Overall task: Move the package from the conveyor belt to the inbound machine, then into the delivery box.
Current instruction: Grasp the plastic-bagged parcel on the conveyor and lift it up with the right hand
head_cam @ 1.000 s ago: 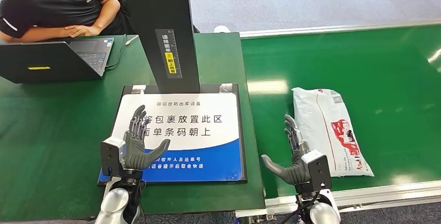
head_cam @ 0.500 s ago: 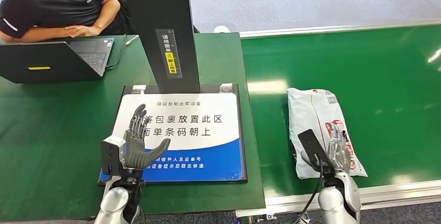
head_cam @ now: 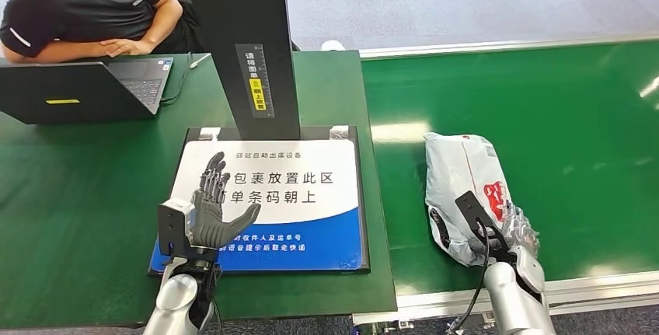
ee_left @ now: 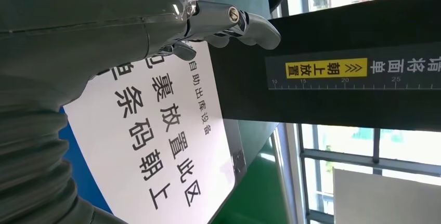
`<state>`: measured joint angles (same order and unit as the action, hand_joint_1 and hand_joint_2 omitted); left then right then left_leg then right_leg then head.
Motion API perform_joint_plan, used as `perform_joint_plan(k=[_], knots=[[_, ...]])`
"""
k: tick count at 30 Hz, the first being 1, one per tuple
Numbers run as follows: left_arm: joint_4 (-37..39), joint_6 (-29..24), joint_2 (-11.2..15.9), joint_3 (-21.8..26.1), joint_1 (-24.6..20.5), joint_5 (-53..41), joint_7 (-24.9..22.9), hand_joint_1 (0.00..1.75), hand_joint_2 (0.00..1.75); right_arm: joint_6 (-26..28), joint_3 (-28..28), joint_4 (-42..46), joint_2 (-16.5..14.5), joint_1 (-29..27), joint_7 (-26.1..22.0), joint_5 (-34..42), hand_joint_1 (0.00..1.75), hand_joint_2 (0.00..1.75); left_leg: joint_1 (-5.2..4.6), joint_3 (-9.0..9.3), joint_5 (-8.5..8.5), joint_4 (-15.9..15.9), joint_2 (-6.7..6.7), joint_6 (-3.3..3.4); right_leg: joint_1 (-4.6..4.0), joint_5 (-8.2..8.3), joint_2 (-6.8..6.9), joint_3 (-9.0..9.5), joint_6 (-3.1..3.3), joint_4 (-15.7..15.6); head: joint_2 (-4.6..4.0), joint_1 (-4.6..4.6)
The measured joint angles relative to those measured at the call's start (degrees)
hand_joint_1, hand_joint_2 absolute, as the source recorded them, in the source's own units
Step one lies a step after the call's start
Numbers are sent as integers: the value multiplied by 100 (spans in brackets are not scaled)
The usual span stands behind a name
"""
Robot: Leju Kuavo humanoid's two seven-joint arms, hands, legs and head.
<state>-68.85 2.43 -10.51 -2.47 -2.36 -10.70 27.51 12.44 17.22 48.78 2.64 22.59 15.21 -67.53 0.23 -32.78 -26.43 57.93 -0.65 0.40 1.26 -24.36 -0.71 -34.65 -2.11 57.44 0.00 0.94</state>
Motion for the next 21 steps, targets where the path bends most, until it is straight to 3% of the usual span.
perform_joint_plan(k=[7, 11, 21], knots=[[2, -1, -1, 0, 2, 1, -9, 0, 175, -20, 0, -198, 2, 92, 38, -26, 0, 175, -1, 36, -2, 2, 2, 7, 2, 3, 0, 46, -6, -19, 0, 0], [5, -1, -1, 0, 1, 1, -10, 0, 175, -105, 7, -253, 2, 114, -18, 15, 173, 175, -1, 43, -1, 2, 3, 11, 1, 6, 0, 56, -11, -27, 0, 0], [83, -16, -1, 0, -16, 42, -19, 0, 175, -341, 220, -399, 0, 111, -832, 491, 175, 175, -1, 49, 0, 2, -1, 17, 1, 12, -1, 66, -18, -33, 0, 1]])
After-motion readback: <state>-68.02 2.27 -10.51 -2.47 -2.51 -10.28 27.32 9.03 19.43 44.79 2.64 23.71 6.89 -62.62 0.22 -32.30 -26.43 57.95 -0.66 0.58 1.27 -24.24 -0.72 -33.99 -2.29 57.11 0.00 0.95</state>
